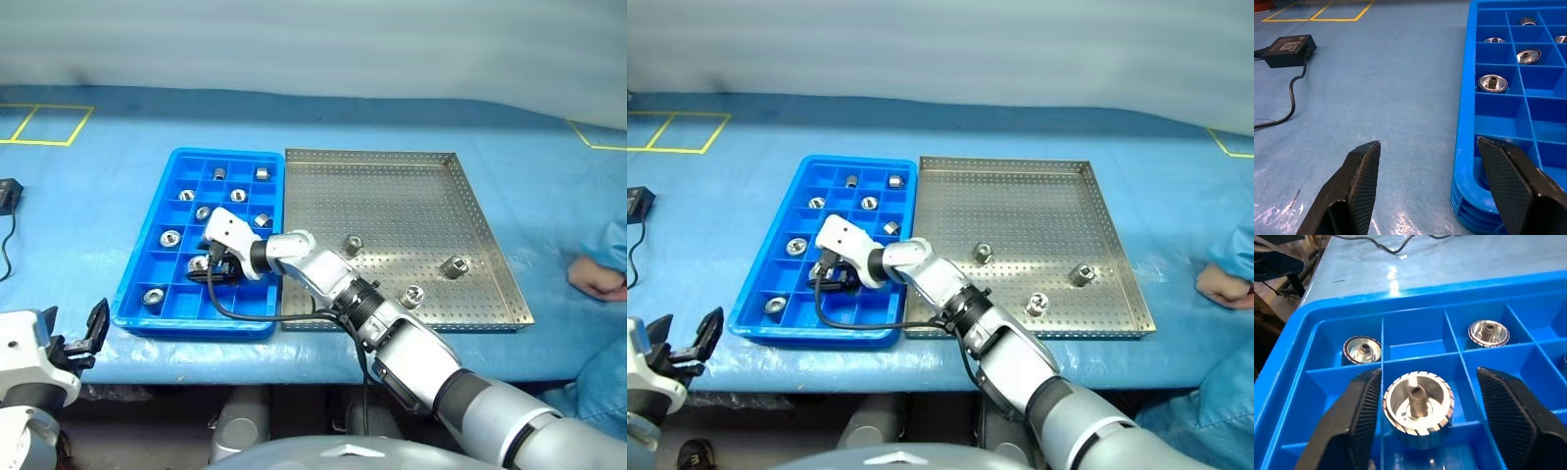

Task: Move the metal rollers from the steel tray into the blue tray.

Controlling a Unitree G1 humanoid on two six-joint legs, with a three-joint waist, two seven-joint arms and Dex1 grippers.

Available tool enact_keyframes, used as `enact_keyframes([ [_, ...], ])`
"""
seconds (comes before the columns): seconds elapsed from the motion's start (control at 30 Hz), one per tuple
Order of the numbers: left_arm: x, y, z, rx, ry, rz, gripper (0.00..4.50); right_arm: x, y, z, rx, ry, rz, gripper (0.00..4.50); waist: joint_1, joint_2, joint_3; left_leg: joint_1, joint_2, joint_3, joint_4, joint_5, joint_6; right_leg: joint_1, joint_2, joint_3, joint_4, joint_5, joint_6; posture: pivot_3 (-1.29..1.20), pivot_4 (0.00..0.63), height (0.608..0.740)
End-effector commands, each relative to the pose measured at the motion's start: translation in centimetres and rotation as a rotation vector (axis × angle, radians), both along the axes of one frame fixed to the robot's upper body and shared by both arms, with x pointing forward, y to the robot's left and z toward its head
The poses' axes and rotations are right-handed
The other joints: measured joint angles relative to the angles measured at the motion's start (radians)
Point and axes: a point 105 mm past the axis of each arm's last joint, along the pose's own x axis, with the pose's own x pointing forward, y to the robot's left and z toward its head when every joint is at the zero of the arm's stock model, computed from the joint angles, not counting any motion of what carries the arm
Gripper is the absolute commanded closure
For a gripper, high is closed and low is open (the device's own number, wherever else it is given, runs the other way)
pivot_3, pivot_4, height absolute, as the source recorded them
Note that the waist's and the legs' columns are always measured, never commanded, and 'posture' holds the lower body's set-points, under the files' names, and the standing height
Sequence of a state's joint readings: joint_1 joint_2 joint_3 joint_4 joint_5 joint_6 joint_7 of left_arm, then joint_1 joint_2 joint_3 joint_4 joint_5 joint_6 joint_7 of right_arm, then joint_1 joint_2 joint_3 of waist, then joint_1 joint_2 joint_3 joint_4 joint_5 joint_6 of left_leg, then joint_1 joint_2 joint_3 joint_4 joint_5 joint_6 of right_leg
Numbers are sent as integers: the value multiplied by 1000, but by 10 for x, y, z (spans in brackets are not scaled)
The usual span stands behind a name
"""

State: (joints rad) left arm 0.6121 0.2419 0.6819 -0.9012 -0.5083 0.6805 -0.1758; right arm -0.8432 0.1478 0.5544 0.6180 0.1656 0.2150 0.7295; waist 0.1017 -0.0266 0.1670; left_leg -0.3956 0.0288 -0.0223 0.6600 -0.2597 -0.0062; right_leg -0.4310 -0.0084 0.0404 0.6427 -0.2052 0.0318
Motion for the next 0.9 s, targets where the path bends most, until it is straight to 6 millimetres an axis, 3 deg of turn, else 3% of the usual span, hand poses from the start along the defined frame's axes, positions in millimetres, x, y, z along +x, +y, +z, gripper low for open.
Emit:
enact_keyframes([
  [0.03, 17, -16, 8, 6, -49, -92, 1037, -54, 58, 103, 341, -76, 158, 1027, 1, 0, 0, 0, 0, 0, 0, 0, 0, 0, 0, 0, 0, 0, 0, 369, 150, 740],
  [0.17, 43, -42, 13, -27, -112, -236, 1037, -35, 11, 117, 399, -95, 73, 1027, -3, 1, 0, 0, 0, -2, 0, 1, -2, 1, 0, -2, 0, 0, 0, 305, 150, 740],
  [0.3, 74, -82, 27, -55, -204, -436, 1037, -16, -51, 109, 363, -154, -81, 1027, -2, 0, -2, 0, -2, -4, 0, 1, -2, 3, 0, -2, 0, 0, 0, 216, 150, 740],
  [0.4, 99, -125, 35, -93, -257, -626, 1037, -2, -104, 83, 240, -184, -270, 1027, -1, -2, -3, 0, -4, -5, 3, 2, -3, 5, -2, -1, -1, 1, 2, 142, 150, 740],
  [0.5, 122, -156, 31, -96, -221, -758, 1037, -5, -146, 46, 9, -263, -354, 1027, -28, -1, -3, 0, -7, -1, 5, 2, -1, 4, -4, 3, -1, 2, 5, 45, 150, 740],
  [0.67, 154, -197, 28, -95, -175, -923, 1037, -5, -182, 31, -86, -270, -515, 1027, -123, 1, -3, 1, -2, 2, 2, 2, -1, 2, 2, 6, 1, 3, 6, -109, 150, 740],
  [0.9, 192, -225, -3, -42, -11, -1003, 1037, -7, -195, 31, -71, -272, -639, 1027, -197, 1, -3, 1, -1, 2, 2, 2, -1, 2, 5, 9, 2, 6, 11, -225, 150, 740],
])
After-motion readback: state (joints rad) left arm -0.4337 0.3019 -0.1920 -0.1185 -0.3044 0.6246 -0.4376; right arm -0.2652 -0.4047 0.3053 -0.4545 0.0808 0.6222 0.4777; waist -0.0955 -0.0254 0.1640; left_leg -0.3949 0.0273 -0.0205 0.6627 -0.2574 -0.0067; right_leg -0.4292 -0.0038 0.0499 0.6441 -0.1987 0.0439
